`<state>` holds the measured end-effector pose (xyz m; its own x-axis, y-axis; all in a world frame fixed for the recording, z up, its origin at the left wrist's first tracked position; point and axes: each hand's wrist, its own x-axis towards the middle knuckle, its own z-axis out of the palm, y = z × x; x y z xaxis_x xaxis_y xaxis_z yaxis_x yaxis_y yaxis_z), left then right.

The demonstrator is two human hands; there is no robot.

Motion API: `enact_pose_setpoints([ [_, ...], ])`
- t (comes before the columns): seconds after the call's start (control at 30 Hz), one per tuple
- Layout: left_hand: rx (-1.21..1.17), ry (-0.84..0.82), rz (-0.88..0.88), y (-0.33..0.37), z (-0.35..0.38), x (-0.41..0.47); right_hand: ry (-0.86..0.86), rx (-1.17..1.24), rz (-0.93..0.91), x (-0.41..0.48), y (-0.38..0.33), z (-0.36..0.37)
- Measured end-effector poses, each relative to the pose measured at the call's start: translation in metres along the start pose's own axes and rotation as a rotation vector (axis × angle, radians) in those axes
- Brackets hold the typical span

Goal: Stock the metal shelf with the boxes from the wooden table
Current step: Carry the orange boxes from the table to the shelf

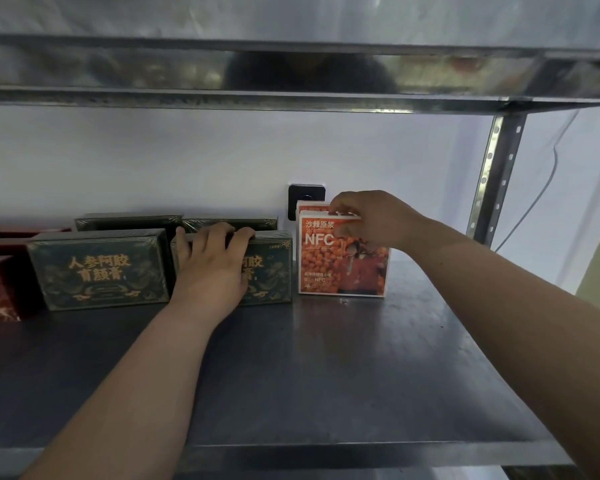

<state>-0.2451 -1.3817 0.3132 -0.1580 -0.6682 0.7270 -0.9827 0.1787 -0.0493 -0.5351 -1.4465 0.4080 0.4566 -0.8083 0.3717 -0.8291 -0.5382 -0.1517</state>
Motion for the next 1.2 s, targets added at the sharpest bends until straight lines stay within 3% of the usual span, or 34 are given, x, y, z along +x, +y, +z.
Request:
enact_pose_setpoints([
  [0.2,0.015,-0.087,-0.041,0.003,-0.008,-0.002,0.075,-0.158,0.027,-0.017,-0.013,0.009],
  [0.33,-0.044,-0.055,-0.041,0.014,-0.032,-0.002,0.263,-0.224,-0.083,-0.061,-0.042,0.022],
  [0.4,-0.140,-0.042,0.043,0.033,-0.051,-0.010,0.202,-0.192,-0.072,-0.092,-0.059,0.033],
  [0.57,-0.266,-0.527,0.256,0.073,-0.061,-0.072,-0.187,-0.099,0.187,-0.176,-0.086,0.062],
  [0.67,-0.319,-0.730,0.274,0.078,-0.066,-0.097,-0.175,-0.083,0.282,-0.217,-0.104,0.063],
  [0.8,-0.310,-0.703,0.423,0.089,-0.085,-0.127,-0.006,-0.170,0.333,-0.283,-0.132,0.069],
  [0.93,-0.279,-0.596,0.619,0.114,-0.099,-0.174,0.018,-0.266,0.423,-0.362,-0.166,0.089],
  [1.03,-0.450,-0.483,0.763,0.134,-0.091,-0.232,0.037,-0.251,0.484,-0.425,-0.187,0.109],
  [1.2,-0.667,-0.648,0.846,0.172,-0.085,-0.339,-0.092,-0.125,0.779,-0.539,-0.239,0.151],
])
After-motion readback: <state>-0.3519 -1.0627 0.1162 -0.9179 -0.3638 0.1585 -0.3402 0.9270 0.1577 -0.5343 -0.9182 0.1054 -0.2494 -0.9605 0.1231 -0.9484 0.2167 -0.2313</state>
